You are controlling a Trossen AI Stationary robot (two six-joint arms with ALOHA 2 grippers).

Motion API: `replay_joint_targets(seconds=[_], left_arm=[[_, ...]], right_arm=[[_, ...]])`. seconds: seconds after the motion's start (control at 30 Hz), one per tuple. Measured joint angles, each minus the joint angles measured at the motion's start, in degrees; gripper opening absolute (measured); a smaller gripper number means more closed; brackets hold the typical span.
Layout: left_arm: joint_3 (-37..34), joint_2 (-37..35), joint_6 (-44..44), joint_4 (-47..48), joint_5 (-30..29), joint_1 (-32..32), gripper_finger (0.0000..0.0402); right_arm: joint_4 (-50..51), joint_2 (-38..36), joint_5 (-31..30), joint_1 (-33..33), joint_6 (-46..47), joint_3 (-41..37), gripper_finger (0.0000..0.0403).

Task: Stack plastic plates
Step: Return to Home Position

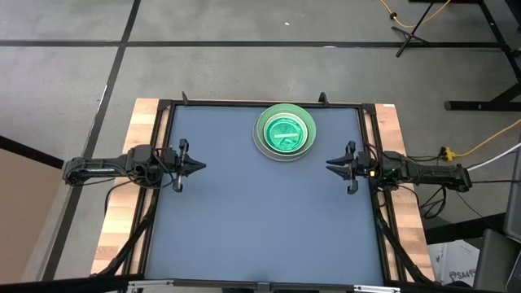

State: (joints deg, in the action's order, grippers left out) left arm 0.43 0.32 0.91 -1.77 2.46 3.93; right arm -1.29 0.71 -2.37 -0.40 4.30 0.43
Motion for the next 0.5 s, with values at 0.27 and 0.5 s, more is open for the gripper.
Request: replay_joint_targets(seconds=[0.27,0.5], left_arm=[[0.0,0.0,2.3,0.7,-0.1,0.0,0.0000],[0.0,0.0,3.3,0.7,-0.2,0.0,0.0000]], right_arm=[[0.1,0.0,0.5,0.0,-0.1,0.0,0.0078],[0.2,0.0,0.5,0.0,-0.1,0.0,0.0078]])
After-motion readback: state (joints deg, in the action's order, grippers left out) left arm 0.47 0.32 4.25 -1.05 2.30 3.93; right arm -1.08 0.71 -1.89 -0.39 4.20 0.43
